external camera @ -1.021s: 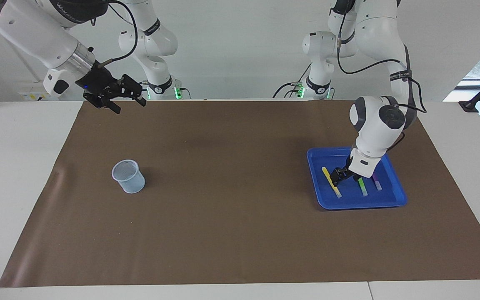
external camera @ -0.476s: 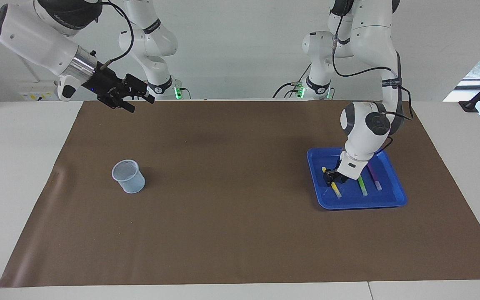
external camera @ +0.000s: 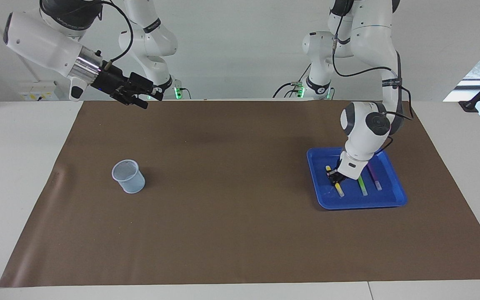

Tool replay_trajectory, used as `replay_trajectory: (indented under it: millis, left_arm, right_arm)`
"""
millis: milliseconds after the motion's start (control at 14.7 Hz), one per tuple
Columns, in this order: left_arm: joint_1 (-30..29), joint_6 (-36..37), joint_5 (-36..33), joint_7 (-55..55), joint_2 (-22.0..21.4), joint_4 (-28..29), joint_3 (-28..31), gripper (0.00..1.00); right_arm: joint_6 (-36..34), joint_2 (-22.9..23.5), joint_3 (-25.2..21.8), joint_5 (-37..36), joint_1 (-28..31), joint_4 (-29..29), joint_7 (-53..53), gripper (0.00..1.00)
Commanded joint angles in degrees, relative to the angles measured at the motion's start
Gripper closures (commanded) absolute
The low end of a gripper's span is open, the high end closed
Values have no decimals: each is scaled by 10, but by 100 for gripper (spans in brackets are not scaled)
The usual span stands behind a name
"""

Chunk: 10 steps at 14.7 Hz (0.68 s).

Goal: Transfer and insert pens with both arms
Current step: 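Grasp the yellow pen in the tray with the left gripper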

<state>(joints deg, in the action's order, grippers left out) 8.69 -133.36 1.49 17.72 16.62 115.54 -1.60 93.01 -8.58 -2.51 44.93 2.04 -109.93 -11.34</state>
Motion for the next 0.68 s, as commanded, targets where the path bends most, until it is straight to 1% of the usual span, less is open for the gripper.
replay_trajectory:
  millis: [0,136,204,340,476,544,612]
  left_arm:
    - [0,64,-6,31,-44,-10,5,100]
    - [2,126,-2,87,-62,-44,3,100]
    - [6,159,3,128,-64,-71,2,100]
    - [18,218,33,211,-63,-110,2,100]
    - [39,242,61,281,-62,-138,2,100]
    - [50,242,74,326,-59,-150,2,100]
    - [64,239,85,369,-57,-158,2,100]
  right_arm:
    - [46,-19,5,15,-52,-26,-68,0]
    - [81,-20,6,46,-72,-41,-60,0]
    - [84,-17,6,54,-73,-47,-47,0]
    - [92,-5,6,76,-73,-55,4,0]
    - [137,-3,6,99,-85,-77,24,0]
    - [168,-3,6,111,-109,-94,36,0]
    - [194,-2,6,124,-116,-106,45,0]
